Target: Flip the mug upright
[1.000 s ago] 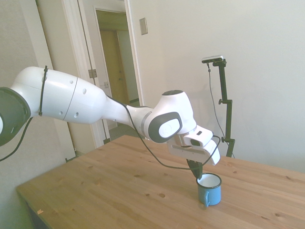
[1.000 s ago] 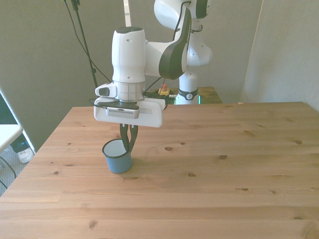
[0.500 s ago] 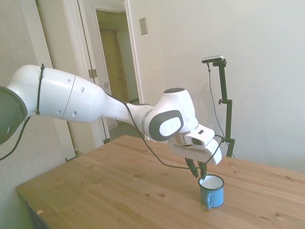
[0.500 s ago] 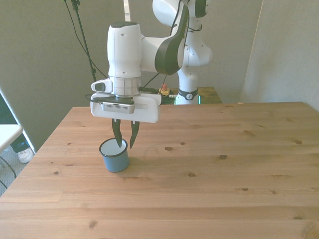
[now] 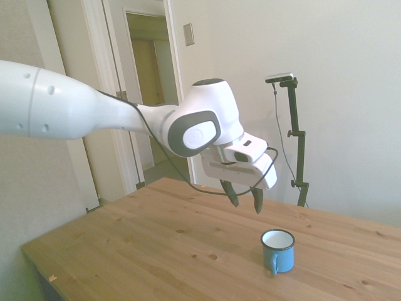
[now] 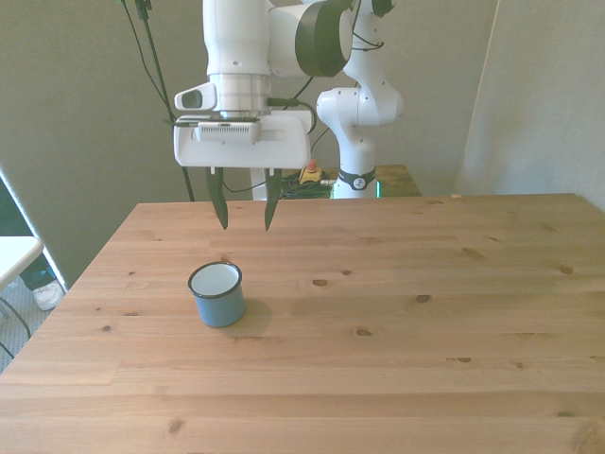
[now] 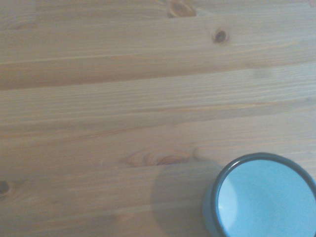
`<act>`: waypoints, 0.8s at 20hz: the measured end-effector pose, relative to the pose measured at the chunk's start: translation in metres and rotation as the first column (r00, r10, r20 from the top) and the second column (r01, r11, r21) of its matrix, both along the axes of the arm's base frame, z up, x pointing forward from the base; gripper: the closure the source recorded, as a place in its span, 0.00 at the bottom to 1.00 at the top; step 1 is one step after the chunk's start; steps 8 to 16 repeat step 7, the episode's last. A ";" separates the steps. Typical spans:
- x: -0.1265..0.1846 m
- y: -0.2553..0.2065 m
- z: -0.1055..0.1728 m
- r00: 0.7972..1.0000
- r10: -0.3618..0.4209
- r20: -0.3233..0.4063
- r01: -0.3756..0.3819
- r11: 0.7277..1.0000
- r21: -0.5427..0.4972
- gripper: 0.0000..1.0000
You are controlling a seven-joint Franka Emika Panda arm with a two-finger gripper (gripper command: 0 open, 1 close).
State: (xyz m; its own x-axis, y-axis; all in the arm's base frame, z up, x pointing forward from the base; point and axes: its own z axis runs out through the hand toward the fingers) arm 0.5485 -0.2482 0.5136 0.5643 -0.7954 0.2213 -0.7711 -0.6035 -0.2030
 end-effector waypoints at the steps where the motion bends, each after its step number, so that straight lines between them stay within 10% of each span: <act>1: -0.010 0.009 0.002 1.000 0.009 0.007 -0.009 1.000 0.007 0.00; 7: -0.068 0.042 -0.015 0.999 0.029 0.019 -0.030 0.999 0.040 0.00; 16: -0.068 0.042 -0.015 0.999 0.029 0.019 -0.030 0.999 0.040 0.00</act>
